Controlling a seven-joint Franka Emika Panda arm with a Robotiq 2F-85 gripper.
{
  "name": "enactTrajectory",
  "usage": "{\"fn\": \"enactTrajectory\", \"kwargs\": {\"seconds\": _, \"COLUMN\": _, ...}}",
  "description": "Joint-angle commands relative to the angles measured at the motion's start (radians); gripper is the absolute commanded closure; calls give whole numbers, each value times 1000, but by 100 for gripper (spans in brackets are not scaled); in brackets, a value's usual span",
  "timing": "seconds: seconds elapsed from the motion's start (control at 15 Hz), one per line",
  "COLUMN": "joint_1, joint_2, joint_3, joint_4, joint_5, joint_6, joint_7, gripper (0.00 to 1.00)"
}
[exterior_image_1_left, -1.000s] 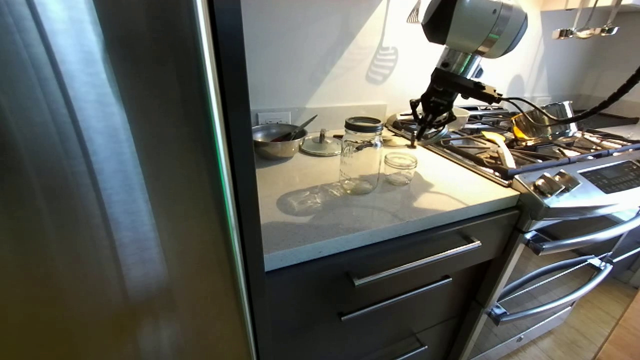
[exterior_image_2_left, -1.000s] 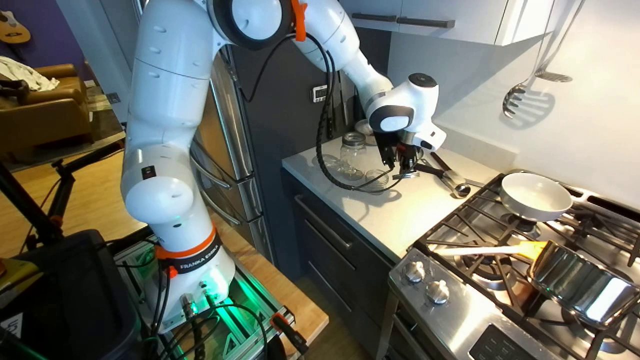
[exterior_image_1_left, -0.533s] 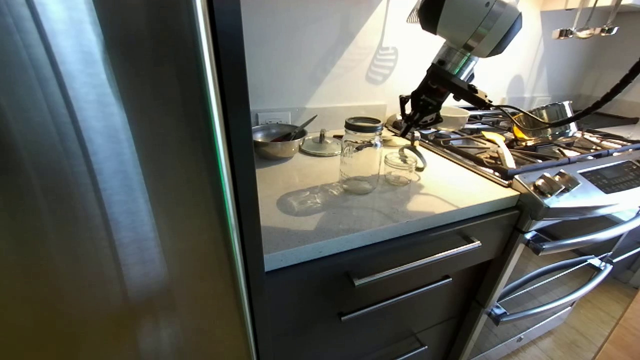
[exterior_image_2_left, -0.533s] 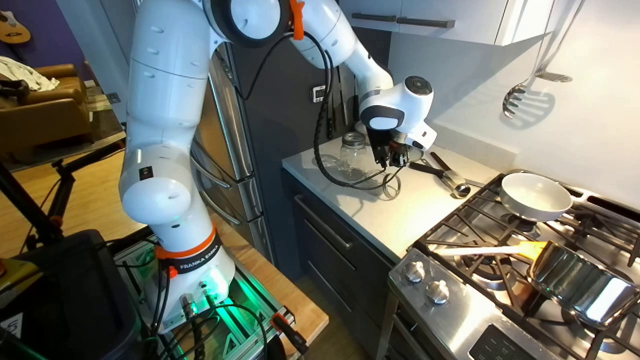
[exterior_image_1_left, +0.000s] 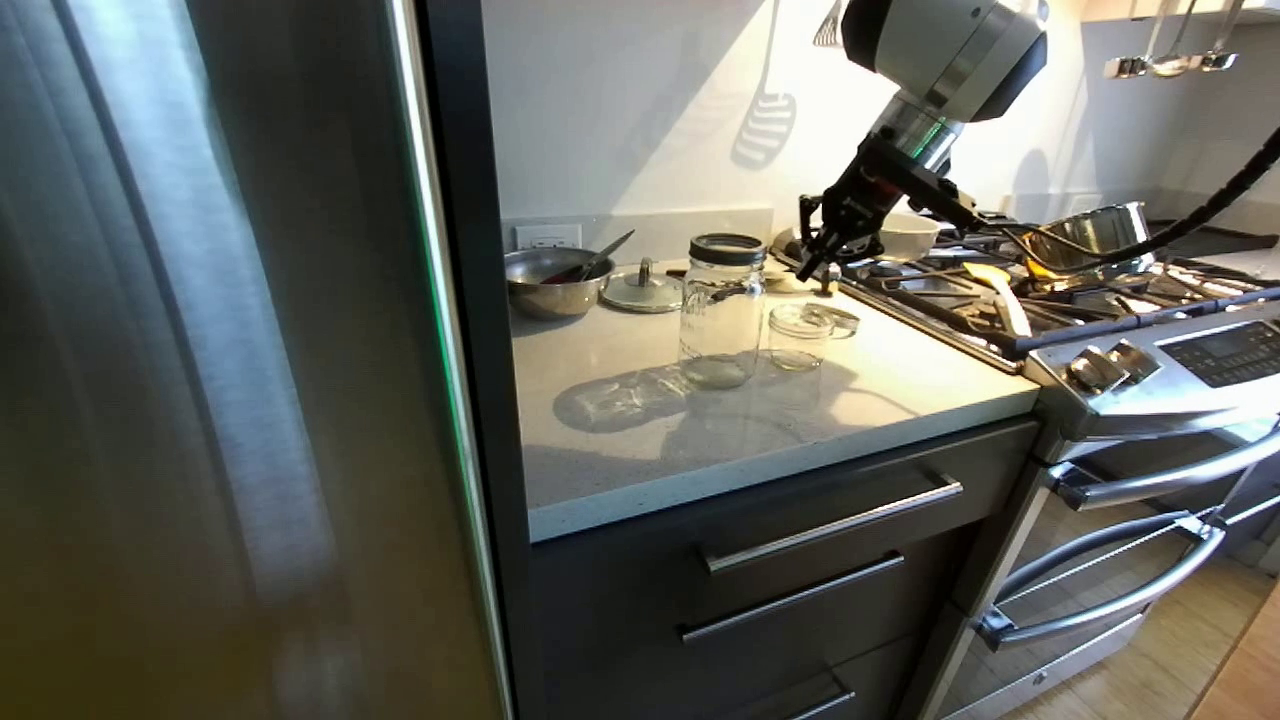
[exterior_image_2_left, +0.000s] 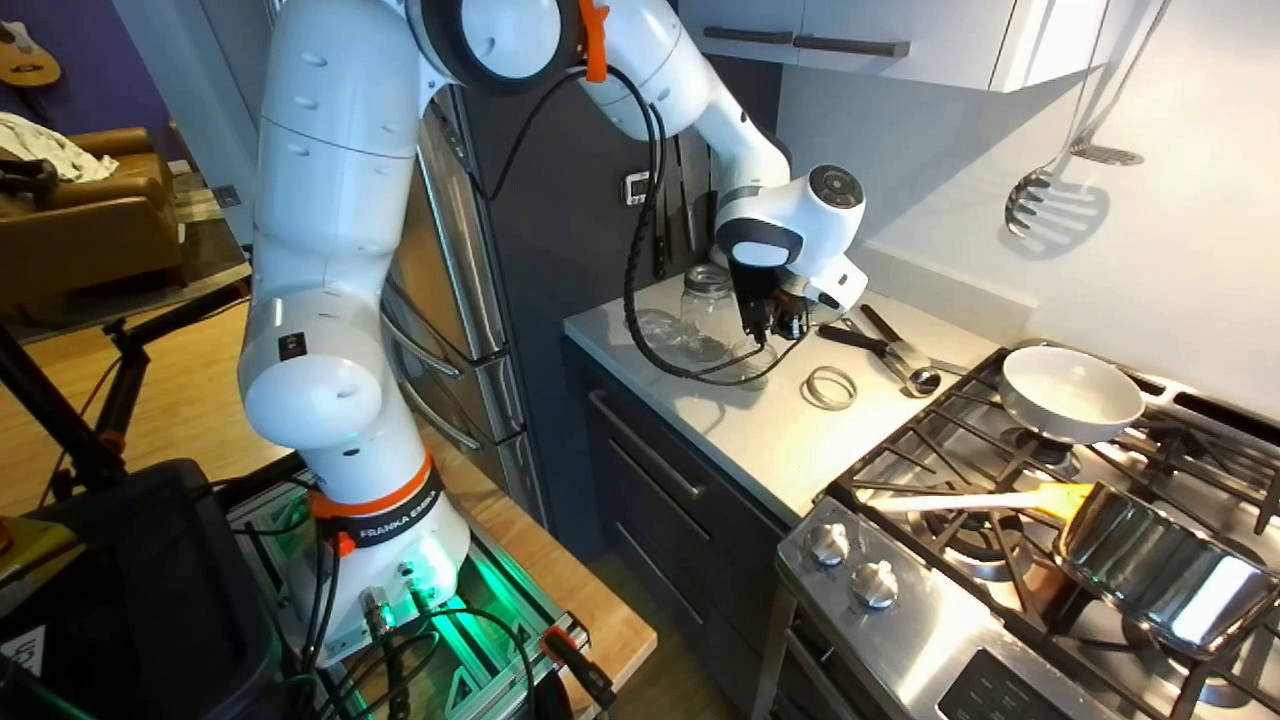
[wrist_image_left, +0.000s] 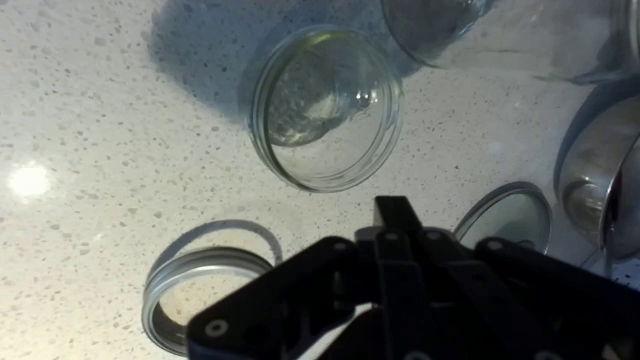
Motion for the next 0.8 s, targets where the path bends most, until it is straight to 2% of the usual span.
{"fn": "enactTrajectory", "kwargs": {"seconds": 0.0, "joint_1": 26, "joint_2": -19, "joint_3": -62, "joint_4": -16, "joint_5": -58, "joint_6": 0, "joint_7": 26, "gripper": 68}}
{"fn": "enactTrajectory", "kwargs": {"seconds": 0.27, "joint_1": 47, "joint_2": 0, "joint_3": -162, "joint_4": 16, "joint_5": -268, "joint_6": -17, "joint_7": 155, "gripper": 37}}
{"fn": "enactTrajectory", "kwargs": {"seconds": 0.6, "joint_1": 45, "joint_2": 47, "joint_3": -224, "joint_4": 75, "joint_5": -484, "joint_6": -26, "joint_7": 283, "gripper": 1}}
{"fn": "enactTrajectory", "kwargs": {"seconds": 0.67, "joint_1": 45, "joint_2": 60, "joint_3": -226, "joint_4": 89, "joint_5": -505, "joint_6": -17, "joint_7": 300, "gripper": 0}}
{"fn": "enactTrajectory", "kwargs": {"seconds": 0.73, "joint_1": 15, "joint_2": 19, "joint_3": -189, "joint_4": 46, "joint_5": -455, "joint_6": -2, "joint_7": 251, "gripper": 10}}
